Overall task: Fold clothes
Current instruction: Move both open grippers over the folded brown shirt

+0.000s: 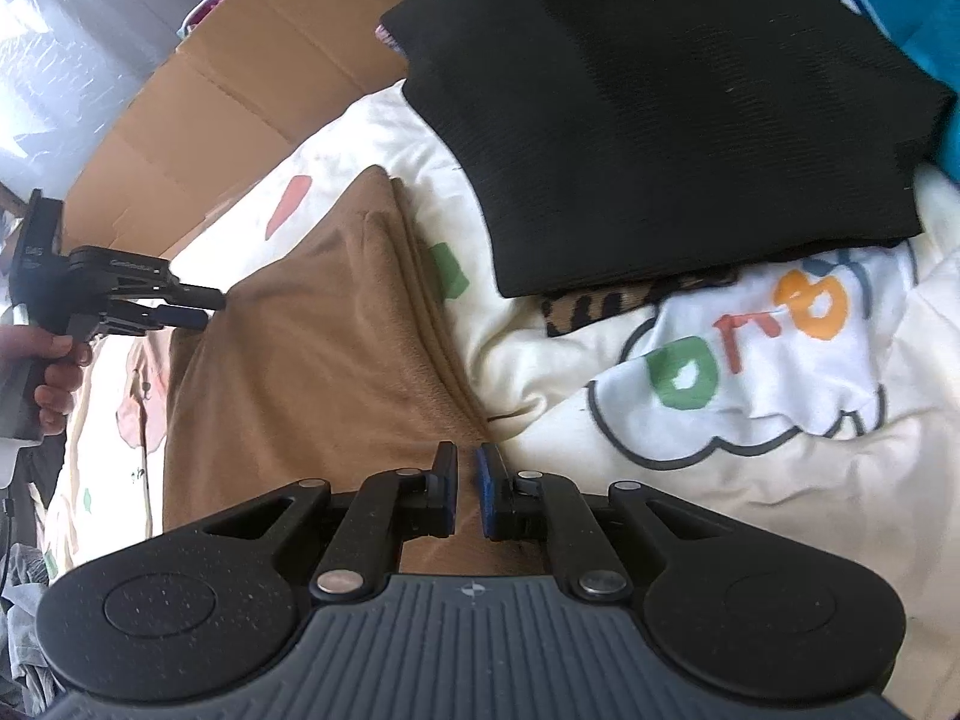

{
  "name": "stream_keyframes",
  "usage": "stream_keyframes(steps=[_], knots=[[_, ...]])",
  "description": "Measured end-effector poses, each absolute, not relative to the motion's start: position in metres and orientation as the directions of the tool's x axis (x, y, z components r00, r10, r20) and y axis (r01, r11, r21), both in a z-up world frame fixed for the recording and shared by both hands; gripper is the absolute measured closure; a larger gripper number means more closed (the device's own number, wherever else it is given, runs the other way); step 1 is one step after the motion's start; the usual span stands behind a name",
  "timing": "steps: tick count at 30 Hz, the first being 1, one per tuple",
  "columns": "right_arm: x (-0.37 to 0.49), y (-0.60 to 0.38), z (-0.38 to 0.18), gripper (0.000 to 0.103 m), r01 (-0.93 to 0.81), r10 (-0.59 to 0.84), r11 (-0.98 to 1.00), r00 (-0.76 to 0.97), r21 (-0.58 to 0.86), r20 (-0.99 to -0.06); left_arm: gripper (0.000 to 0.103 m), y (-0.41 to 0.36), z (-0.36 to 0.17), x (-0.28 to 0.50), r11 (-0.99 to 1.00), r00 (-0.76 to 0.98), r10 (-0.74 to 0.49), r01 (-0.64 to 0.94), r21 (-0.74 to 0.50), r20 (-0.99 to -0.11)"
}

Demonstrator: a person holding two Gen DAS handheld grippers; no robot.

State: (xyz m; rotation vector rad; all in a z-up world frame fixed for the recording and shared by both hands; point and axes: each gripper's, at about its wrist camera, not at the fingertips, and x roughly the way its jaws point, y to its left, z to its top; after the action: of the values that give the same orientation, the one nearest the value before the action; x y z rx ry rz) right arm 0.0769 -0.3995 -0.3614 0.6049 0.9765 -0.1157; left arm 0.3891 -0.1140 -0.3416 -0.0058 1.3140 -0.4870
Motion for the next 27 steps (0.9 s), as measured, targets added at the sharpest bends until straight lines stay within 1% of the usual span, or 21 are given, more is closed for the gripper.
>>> stream_keyframes(steps=[3,7,8,9,10,11,12,16,18,19,20,21,27], knots=[[0.069,-0.409,-0.355,0.089,0.389,0.143,0.821,0.569,0.419,-0.810,0.058,-0.101,-0.334,0.388,0.906,0.185,-0.350,0.315,-0.281,-0.918],[0.055,-0.417,-0.343,0.089,0.401,0.125,0.812,0.589,0.423,-0.798,0.060,-0.088,-0.322,0.382,0.908,0.210,-0.341,0.325,-0.263,-0.916],[0.053,-0.417,-0.340,0.086,0.401,0.122,0.812,0.593,0.423,-0.796,0.060,-0.086,-0.319,0.380,0.905,0.205,-0.347,0.331,-0.269,-0.915],[0.050,-0.418,-0.338,0.078,0.401,0.122,0.811,0.595,0.425,-0.794,0.060,-0.083,-0.317,0.379,0.901,0.200,-0.353,0.336,-0.275,-0.914],[0.048,-0.417,-0.337,0.072,0.397,0.127,0.813,0.593,0.426,-0.795,0.060,-0.081,-0.315,0.377,0.897,0.194,-0.359,0.341,-0.281,-0.913],[0.046,-0.416,-0.337,0.057,0.391,0.134,0.816,0.588,0.426,-0.798,0.060,-0.079,-0.315,0.376,0.895,0.183,-0.358,0.345,-0.282,-0.916],[0.043,-0.415,-0.337,0.053,0.385,0.141,0.819,0.583,0.425,-0.800,0.060,-0.078,-0.317,0.374,0.894,0.167,-0.352,0.350,-0.279,-0.921],[0.035,-0.411,-0.337,0.053,0.361,0.168,0.832,0.561,0.422,-0.810,0.061,-0.075,-0.328,0.369,0.899,0.138,-0.323,0.355,-0.258,-0.936],[0.031,-0.409,-0.343,0.053,0.352,0.181,0.837,0.545,0.419,-0.818,0.069,-0.075,-0.337,0.369,0.901,0.131,-0.314,0.353,-0.252,-0.940],[0.030,-0.409,-0.345,0.053,0.349,0.186,0.840,0.536,0.417,-0.823,0.078,-0.076,-0.342,0.370,0.903,0.126,-0.298,0.359,-0.236,-0.946],[0.029,-0.409,-0.348,0.053,0.347,0.187,0.843,0.528,0.411,-0.829,0.084,-0.077,-0.348,0.371,0.910,0.126,-0.264,0.362,-0.203,-0.956],[0.028,-0.409,-0.351,0.053,0.346,0.186,0.847,0.519,0.404,-0.834,0.084,-0.078,-0.352,0.373,0.914,0.127,-0.250,0.360,-0.190,-0.960],[0.028,-0.410,-0.368,0.053,0.336,0.230,0.846,0.472,0.414,-0.851,0.084,-0.079,-0.365,0.384,0.906,0.130,-0.277,0.366,-0.214,-0.952]])
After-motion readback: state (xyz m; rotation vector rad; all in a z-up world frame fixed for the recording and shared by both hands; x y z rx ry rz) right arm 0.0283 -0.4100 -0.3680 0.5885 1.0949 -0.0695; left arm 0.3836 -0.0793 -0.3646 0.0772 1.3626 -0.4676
